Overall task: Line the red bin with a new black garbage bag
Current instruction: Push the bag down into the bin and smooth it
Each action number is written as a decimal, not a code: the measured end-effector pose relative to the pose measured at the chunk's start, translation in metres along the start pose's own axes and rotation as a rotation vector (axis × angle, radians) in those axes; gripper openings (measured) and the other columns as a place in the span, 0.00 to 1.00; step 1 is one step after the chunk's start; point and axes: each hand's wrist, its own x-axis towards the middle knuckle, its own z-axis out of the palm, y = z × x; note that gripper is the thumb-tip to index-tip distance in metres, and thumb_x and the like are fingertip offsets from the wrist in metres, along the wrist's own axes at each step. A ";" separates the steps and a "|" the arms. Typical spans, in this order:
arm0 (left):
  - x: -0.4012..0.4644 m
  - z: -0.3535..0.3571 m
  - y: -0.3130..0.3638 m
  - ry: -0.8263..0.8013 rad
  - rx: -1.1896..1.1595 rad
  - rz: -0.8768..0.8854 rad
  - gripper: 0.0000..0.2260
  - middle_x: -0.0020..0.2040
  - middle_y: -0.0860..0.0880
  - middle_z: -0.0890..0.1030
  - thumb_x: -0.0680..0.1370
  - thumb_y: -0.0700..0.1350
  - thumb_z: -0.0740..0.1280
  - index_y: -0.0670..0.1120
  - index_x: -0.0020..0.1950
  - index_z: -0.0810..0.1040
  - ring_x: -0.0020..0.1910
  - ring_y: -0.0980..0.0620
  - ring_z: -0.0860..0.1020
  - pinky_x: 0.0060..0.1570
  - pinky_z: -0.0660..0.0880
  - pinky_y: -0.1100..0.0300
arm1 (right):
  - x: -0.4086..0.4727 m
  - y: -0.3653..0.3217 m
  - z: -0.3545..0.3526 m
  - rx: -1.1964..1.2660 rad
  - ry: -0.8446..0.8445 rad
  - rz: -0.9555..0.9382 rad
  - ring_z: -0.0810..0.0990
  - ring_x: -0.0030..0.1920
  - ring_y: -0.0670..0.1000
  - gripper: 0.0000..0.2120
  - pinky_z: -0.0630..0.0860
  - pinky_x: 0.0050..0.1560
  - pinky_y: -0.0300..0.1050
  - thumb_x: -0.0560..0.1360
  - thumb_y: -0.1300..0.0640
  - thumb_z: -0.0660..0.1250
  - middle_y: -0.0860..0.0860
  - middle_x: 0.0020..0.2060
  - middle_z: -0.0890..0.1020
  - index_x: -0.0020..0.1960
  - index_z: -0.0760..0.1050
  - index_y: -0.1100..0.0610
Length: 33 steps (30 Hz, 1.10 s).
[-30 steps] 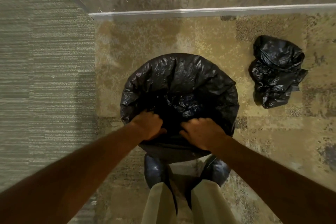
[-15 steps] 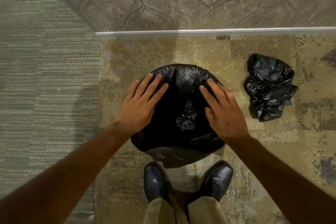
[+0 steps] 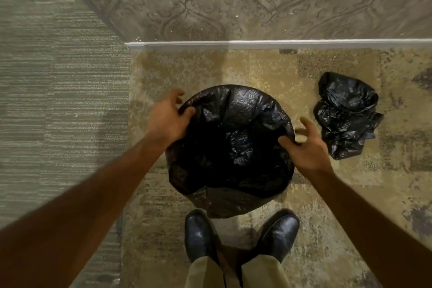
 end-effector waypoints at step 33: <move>0.090 -0.063 0.008 0.031 -0.456 -0.217 0.15 0.49 0.51 0.84 0.78 0.32 0.66 0.51 0.57 0.79 0.52 0.47 0.84 0.39 0.80 0.63 | 0.124 -0.157 0.019 0.463 -0.177 -0.051 0.82 0.52 0.44 0.20 0.80 0.47 0.38 0.77 0.65 0.66 0.45 0.57 0.83 0.61 0.79 0.43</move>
